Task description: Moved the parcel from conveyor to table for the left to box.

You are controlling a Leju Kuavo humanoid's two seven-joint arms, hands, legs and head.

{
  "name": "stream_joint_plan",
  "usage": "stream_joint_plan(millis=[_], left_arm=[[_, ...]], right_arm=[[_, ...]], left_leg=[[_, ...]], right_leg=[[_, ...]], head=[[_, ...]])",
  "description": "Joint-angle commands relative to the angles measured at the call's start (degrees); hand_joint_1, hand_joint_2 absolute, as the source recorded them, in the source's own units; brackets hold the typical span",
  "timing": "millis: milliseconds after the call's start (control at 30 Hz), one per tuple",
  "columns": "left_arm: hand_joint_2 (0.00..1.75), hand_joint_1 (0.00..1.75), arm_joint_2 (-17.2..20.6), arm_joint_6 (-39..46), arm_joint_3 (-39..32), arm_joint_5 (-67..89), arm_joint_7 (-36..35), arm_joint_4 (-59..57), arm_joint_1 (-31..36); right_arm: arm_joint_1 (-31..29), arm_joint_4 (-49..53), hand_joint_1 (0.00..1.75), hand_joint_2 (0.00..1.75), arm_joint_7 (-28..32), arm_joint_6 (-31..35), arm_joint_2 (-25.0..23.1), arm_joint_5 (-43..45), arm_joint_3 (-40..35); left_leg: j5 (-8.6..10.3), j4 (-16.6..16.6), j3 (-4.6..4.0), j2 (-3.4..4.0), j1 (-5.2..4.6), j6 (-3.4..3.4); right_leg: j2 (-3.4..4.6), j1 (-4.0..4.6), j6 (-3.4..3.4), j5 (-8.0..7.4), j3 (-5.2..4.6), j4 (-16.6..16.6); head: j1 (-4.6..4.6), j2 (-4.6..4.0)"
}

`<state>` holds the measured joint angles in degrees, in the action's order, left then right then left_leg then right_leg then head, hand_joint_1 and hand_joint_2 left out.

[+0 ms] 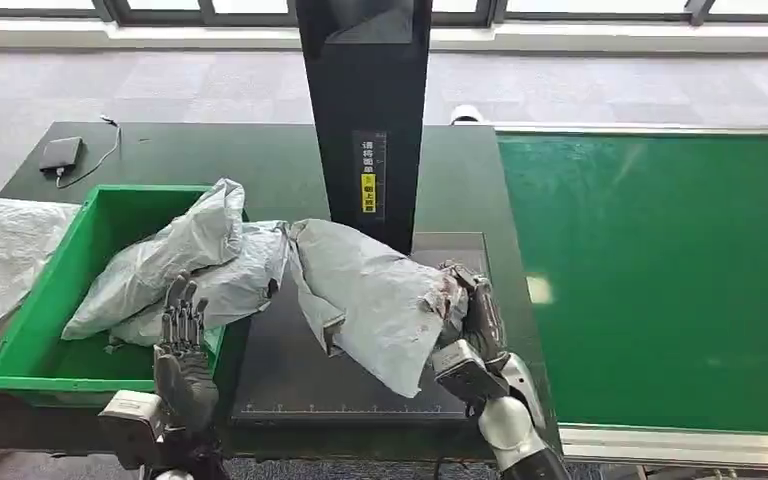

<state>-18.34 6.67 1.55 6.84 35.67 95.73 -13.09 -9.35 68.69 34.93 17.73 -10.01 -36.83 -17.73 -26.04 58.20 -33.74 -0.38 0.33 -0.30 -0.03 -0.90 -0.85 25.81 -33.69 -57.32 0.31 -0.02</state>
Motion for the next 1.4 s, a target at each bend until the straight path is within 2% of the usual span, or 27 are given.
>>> stream_joint_plan(millis=[33, 100, 300, 333, 400, 433, 467, 500, 533, 733, 867, 1000, 1033, 1167, 1300, 1333, 1400], left_arm=[[0.00, 0.00, 1.7, -3.1, 0.3, 1.3, -0.5, -5.4, 2.8], [0.00, 0.00, 1.5, -4.6, -0.3, 2.2, -0.7, -4.8, 2.1], [0.00, 0.00, 1.4, -5.0, -0.3, 2.4, -0.8, -4.7, 1.9], [0.00, 0.00, 1.2, -6.2, -0.5, 3.0, -1.2, -4.9, 2.1], [0.00, 0.00, 1.4, -8.2, -0.1, 3.8, -1.6, -6.4, 3.3], [0.00, 0.00, 1.2, -8.6, -0.2, 4.1, -1.8, -7.3, 4.1], [0.00, 0.00, 1.1, -8.9, -0.1, 4.4, -1.8, -8.1, 4.8], [0.00, 0.00, 0.9, -9.1, 0.0, 4.6, -1.9, -8.7, 5.3], [0.00, 0.00, 0.8, -9.3, 0.1, 4.8, -2.0, -8.9, 5.6], [0.00, 0.00, 0.7, -9.6, 0.2, 5.1, -2.3, -9.0, 5.7], [0.00, 0.00, -0.4, -8.7, -0.3, 5.6, -3.5, -10.2, 7.4], [0.00, 0.00, -0.9, -7.3, -0.5, 5.6, -3.9, -10.0, 7.6], [0.00, 0.00, -1.1, -6.7, -0.6, 5.5, -4.3, -10.2, 7.8], [0.00, 0.00, -0.9, -5.4, 0.1, 4.7, -4.8, -11.3, 8.7], [0.00, 0.00, -1.0, -4.7, 0.3, 3.8, -4.8, -10.2, 8.2], [0.00, 0.00, -1.4, -3.4, 0.3, 4.0, -3.8, -9.2, 7.9], [0.00, 0.00, -1.7, 4.6, 1.9, 7.8, -1.1, -5.5, 6.5]], right_arm=[[-1.8, -13.2, 1.75, 1.75, -4.1, 4.4, 0.0, -4.8, 0.0], [-2.2, -15.2, 1.75, 1.75, -7.7, 9.7, -0.3, -9.9, 3.2], [-2.0, -14.8, 1.75, 1.75, -8.6, 10.3, -0.1, -10.9, 3.7], [-1.3, -14.2, 1.75, 1.75, -12.2, 13.7, -0.3, -15.0, 5.7], [1.0, -11.4, 1.75, 1.75, -13.3, 13.6, -0.4, -14.8, 9.9], [2.3, -9.5, 1.55, 1.75, -13.2, 13.0, -0.4, -14.8, 12.2], [3.4, -8.0, 0.99, 1.75, -13.1, 12.7, -0.3, -14.8, 13.9], [4.5, -6.1, 0.30, 1.75, -13.1, 11.9, -0.8, -14.7, 16.4], [5.3, -4.4, 0.00, 1.75, -12.7, 10.2, -1.3, -13.8, 18.2], [5.9, -2.9, 0.00, 1.75, -12.6, 9.0, -2.4, -13.8, 20.3], [9.2, 2.1, 0.00, 1.75, -11.4, 5.5, -4.2, -9.9, 24.8], [9.7, 3.2, 0.00, 1.75, -10.8, 4.3, -4.7, -9.0, 25.5], [9.9, 3.5, 0.00, 0.00, -10.2, 3.3, -5.1, -7.7, 26.1], [9.4, 2.2, 0.00, 0.00, -7.1, -4.9, -5.3, -2.1, 27.2], [8.0, 1.5, 0.00, 0.00, -4.1, -9.3, -5.9, 1.0, 28.1], [8.0, 1.9, 0.00, 0.00, -3.3, -10.6, -5.9, 1.8, 27.8], [7.9, 2.3, 0.00, 0.00, -2.6, -11.5, -5.8, 2.0, 26.4]], left_leg=[[0.03, -0.2, 0.20, -0.05, 0.02, -0.02], [0.03, -0.2, 0.18, 0.01, 0.01, 0.00], [0.04, -0.1, 0.14, -0.03, 0.01, 0.00], [0.01, -0.1, 0.10, -0.01, 0.01, 0.00], [0.02, -0.1, 0.12, -0.04, 0.01, 0.00], [0.04, -0.1, 0.12, -0.15, -0.03, 0.00], [0.07, -0.2, 0.13, -0.24, 0.02, 0.00], [0.08, -0.1, 0.09, -0.34, -0.03, 0.01], [0.06, -0.1, 0.07, -0.35, 0.00, 0.02], [0.01, 0.0, 0.04, -0.10, -0.05, 0.02], [0.04, 0.0, 0.02, -0.26, -0.05, 0.00], [0.03, 0.0, -0.01, -0.20, -0.03, 0.02], [0.00, 0.0, 0.02, -0.12, -0.05, 0.03], [0.03, 0.0, 0.01, -0.16, -0.02, 0.02], [0.01, 0.0, 0.01, -0.02, -0.03, 0.01], [0.03, 0.0, 0.02, -0.04, -0.03, 0.01], [0.00, 0.0, -0.03, 0.02, -0.03, 0.02]], right_leg=[[-0.08, 0.03, 0.06, -0.01, 0.22, 0.2], [-0.02, 0.03, 0.06, -0.03, 0.18, 0.2], [-0.06, 0.03, 0.05, -0.02, 0.16, 0.1], [-0.03, 0.02, 0.03, -0.01, 0.11, 0.1], [-0.07, 0.02, 0.04, -0.01, 0.14, 0.1], [-0.17, -0.02, 0.03, 0.02, 0.14, 0.1], [-0.28, 0.03, 0.06, 0.01, 0.21, 0.2], [-0.37, -0.01, 0.04, 0.04, 0.16, 0.1], [-0.37, 0.01, 0.02, 0.05, 0.15, 0.1], [-0.10, -0.05, 0.02, 0.01, 0.04, 0.0], [-0.27, -0.03, 0.05, 0.04, 0.05, 0.1], [-0.22, -0.01, 0.03, 0.02, 0.01, 0.1], [-0.13, -0.03, 0.01, 0.02, 0.01, 0.0], [-0.17, 0.00, 0.03, 0.01, 0.02, 0.1], [-0.01, -0.01, 0.02, -0.01, -0.04, 0.0], [-0.03, -0.01, 0.04, -0.01, -0.03, 0.1], [0.03, -0.02, 0.01, 0.00, -0.09, 0.0]], head=[[0.00, 0.00], [0.00, 0.02], [0.02, 0.00], [0.02, 0.02], [0.00, 0.02], [0.00, 0.02], [0.00, 0.02], [0.00, 0.02], [0.00, 0.02], [0.00, 0.02], [0.00, 0.02], [0.02, 0.02], [0.00, 0.02], [0.00, 0.02], [0.00, 0.02], [0.00, 0.02], [0.00, 0.02]])
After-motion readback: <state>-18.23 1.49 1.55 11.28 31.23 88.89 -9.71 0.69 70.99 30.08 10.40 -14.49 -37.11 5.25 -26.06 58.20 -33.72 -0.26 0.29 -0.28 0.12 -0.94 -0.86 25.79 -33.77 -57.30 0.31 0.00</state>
